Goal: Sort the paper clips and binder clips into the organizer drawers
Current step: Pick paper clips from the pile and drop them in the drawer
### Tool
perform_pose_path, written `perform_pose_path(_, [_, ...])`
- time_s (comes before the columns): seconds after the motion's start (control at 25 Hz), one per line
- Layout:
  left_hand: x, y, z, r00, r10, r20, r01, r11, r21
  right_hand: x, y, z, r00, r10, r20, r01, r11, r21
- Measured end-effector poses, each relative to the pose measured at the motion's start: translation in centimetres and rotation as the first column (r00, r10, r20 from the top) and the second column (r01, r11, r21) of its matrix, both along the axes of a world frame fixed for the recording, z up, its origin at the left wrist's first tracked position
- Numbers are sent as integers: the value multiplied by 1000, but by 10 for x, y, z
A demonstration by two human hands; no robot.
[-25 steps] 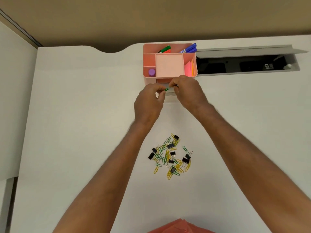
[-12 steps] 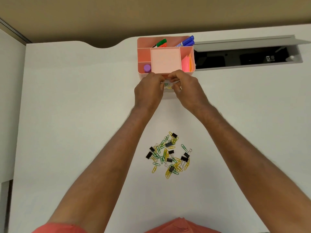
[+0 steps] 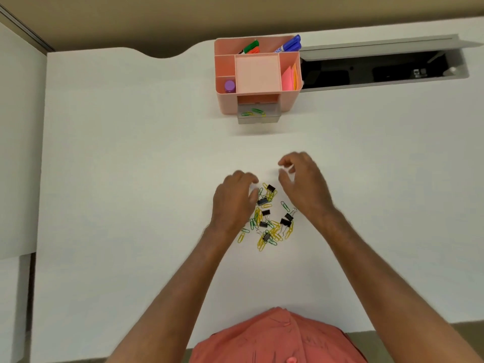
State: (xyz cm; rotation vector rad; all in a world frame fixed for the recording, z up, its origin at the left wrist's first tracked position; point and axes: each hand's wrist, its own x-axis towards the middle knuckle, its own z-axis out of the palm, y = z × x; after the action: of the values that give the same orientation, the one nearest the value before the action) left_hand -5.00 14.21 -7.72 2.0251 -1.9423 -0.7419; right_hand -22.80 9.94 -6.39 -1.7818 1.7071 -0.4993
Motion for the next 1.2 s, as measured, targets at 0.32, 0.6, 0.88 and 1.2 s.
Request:
perform_pose_path(0.32, [-2,56,-16,976,-74,205,51,992,114,-11,78,-18,916,205,-346,-138,968,208])
perform_pose_path(0.6, [-15,56,-16,963,-76,258,64,996,54,-10,96,-18,795,351,-495,-282,936,210])
perform_pose_path(0.88, [-17,51,-18,963,-73,260,60,997,56,-3,101,-27,826,298,-479,-271,954,126])
perform_pose_path(1.2, [-13,44,-19,994,7,110,-24,988,151,0,92,-27,897,243,-370,-183,964,190])
